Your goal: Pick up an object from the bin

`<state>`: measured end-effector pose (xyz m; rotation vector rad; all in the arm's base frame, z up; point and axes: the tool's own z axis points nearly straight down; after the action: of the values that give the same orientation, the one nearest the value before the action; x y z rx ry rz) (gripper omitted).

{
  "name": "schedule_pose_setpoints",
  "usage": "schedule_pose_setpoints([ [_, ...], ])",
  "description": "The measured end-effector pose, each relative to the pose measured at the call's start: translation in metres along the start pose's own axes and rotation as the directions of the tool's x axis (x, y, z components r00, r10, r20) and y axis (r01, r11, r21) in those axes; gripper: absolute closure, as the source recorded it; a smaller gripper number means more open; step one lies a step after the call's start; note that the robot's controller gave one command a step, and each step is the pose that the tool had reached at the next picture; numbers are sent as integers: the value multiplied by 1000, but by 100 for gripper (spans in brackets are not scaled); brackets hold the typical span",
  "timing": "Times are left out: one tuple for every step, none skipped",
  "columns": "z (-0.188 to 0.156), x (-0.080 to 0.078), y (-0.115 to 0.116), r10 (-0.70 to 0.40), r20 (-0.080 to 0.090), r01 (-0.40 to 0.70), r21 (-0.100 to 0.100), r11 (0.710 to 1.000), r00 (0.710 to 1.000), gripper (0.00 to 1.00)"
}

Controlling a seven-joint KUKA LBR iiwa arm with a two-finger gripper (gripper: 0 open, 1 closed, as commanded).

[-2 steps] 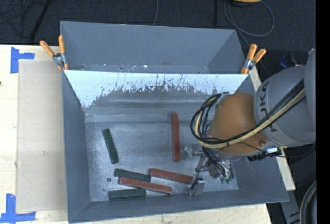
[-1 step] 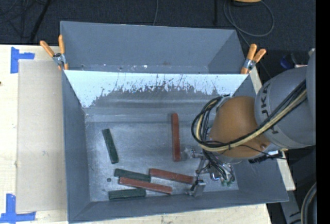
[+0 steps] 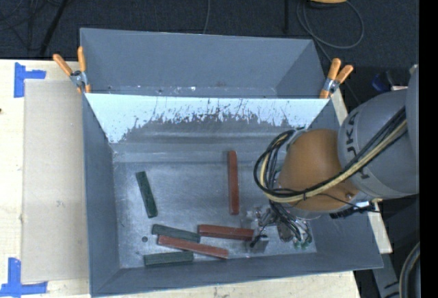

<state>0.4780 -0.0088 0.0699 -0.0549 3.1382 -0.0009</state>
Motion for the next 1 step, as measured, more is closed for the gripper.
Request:
schedule_pose_setpoints([
  [-188,-36,-104,-92,7,92,4,996,996,100],
])
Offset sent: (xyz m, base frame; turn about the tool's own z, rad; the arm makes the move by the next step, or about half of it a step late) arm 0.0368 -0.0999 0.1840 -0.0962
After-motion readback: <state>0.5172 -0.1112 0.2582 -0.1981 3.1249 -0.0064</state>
